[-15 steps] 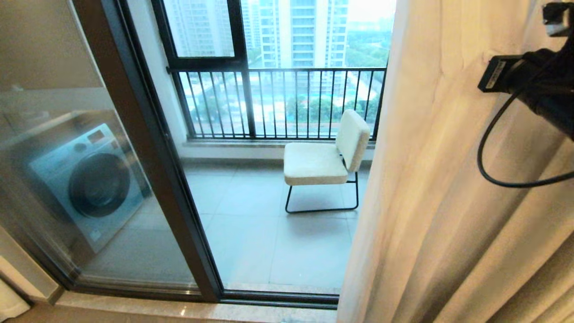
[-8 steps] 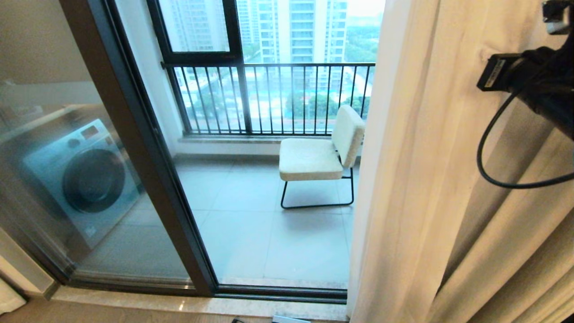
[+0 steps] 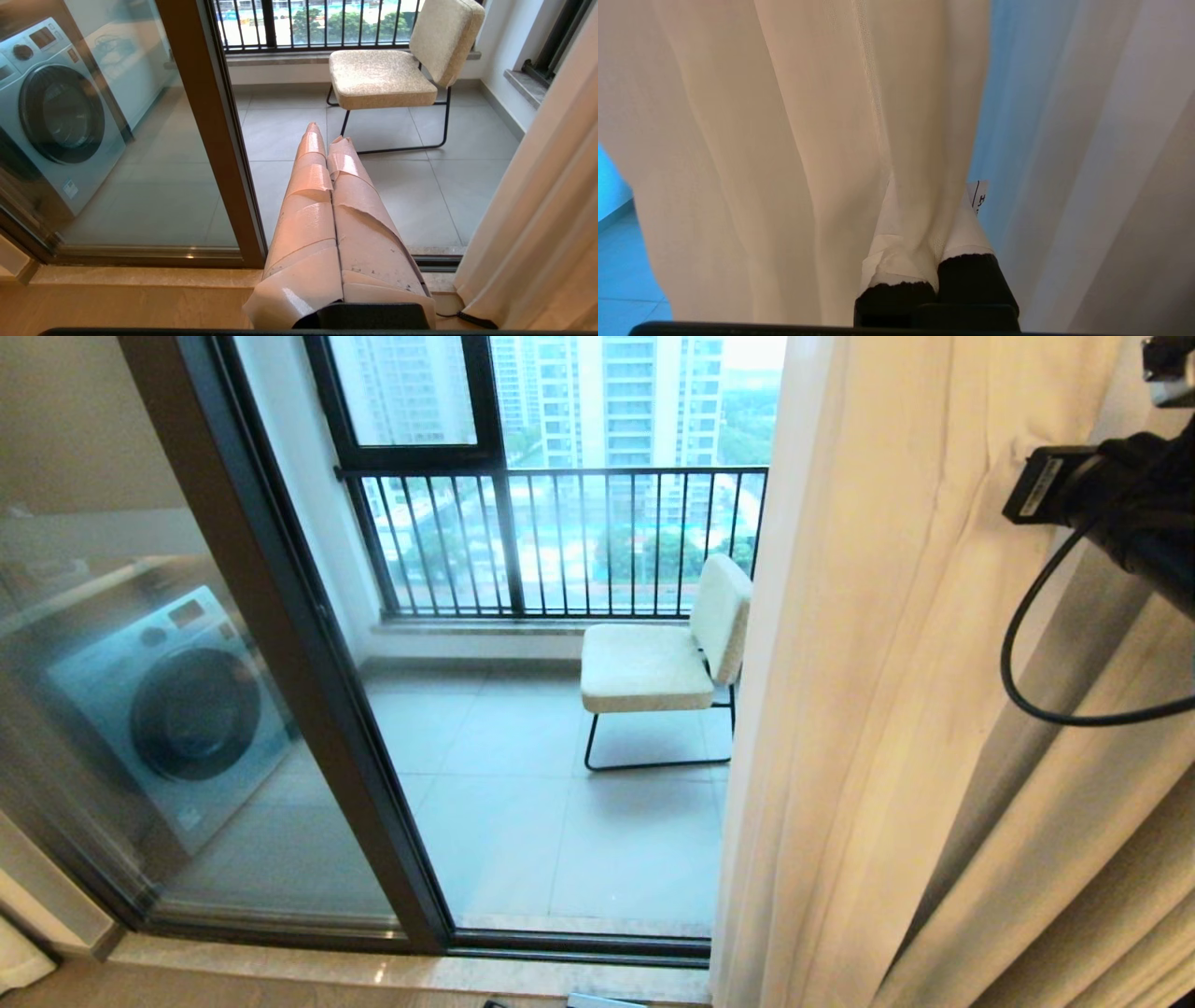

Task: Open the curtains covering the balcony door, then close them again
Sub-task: Pull the inner curtains open on both sides

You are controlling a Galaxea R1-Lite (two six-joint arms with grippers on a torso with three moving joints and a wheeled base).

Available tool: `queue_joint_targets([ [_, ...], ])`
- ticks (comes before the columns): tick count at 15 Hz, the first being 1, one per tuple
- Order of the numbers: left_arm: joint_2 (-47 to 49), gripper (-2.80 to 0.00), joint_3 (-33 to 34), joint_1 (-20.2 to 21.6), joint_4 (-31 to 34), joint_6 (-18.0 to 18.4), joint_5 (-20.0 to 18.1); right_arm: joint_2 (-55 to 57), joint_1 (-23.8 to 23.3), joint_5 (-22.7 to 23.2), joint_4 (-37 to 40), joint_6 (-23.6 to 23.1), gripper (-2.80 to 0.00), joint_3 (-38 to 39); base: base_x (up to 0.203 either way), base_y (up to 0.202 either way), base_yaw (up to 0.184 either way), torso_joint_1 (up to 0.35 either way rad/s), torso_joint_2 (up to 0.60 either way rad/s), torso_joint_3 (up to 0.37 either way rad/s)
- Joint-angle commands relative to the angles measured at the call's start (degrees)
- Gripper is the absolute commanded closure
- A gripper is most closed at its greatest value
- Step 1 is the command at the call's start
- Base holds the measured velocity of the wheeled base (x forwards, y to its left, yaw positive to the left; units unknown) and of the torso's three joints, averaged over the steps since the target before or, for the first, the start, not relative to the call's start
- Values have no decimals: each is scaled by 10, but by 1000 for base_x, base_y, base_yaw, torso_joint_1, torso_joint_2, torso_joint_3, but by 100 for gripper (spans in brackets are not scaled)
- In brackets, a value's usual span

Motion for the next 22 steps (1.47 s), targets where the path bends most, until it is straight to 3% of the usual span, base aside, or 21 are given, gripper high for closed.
queue_joint_targets([
  [1,0,0,0,0,0,0,0,-3,1,0,-3,0,0,-8,0,0,0,0,0,0],
  [7,0,0,0,0,0,0,0,-16,0,0,-4,0,0,-21,0,0,0,0,0,0],
  [12,0,0,0,0,0,0,0,-15,-39,3,19,2,0,-81,0,0,0,0,0,0],
  [17,0,0,0,0,0,0,0,-14,-125,7,39,3,0,-115,0,0,0,0,0,0],
  [22,0,0,0,0,0,0,0,-5,-290,29,41,16,0,-129,0,0,0,0,0,0],
])
